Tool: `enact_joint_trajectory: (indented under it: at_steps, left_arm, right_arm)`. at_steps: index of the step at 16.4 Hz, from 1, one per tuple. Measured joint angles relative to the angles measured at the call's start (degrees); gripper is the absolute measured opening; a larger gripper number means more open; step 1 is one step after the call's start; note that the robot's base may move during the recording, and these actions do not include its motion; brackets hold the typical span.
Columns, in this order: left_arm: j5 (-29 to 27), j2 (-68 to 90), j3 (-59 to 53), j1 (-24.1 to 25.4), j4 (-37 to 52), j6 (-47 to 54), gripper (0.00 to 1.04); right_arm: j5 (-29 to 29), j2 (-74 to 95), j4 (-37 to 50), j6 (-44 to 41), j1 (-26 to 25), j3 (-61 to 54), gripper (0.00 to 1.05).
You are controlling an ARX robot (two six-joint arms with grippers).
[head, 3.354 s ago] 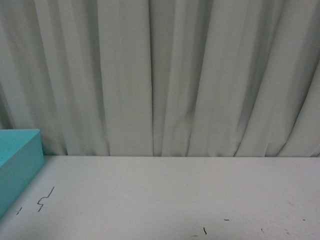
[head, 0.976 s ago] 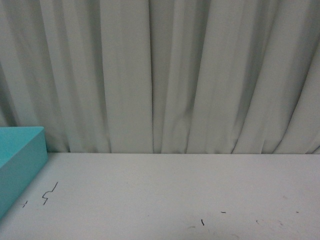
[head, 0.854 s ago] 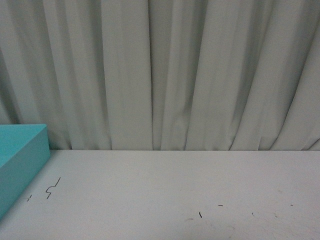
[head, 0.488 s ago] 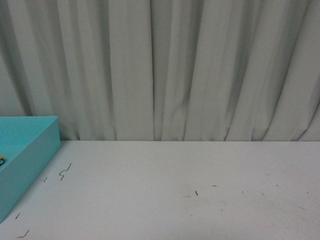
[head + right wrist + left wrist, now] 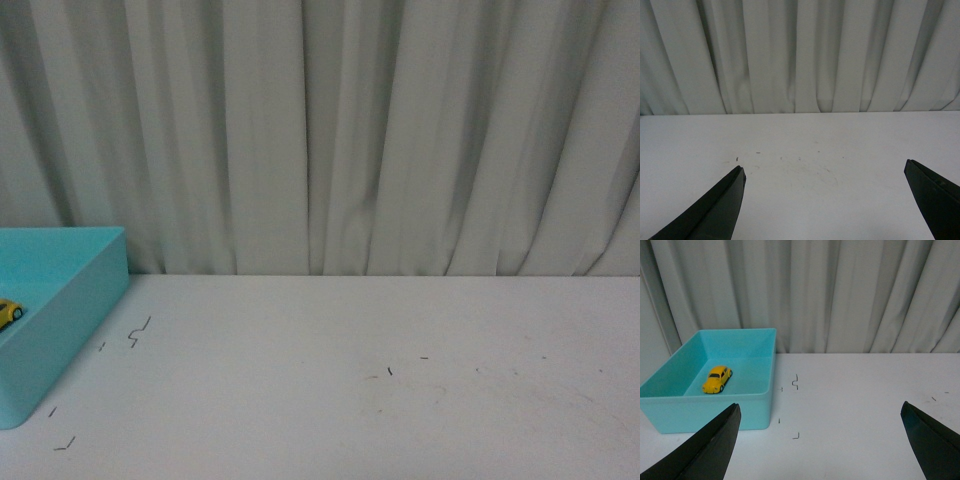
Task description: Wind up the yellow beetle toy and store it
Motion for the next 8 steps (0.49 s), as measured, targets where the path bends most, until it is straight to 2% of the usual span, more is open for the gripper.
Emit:
enact_joint_trajectory:
  at_steps: [8]
  left_arm:
    - [0.0, 0.0, 0.0, 0.0, 0.0, 0.0, 0.98]
  right_arm:
    - [0.0, 0.0, 0.0, 0.0, 0.0, 0.0, 0.98]
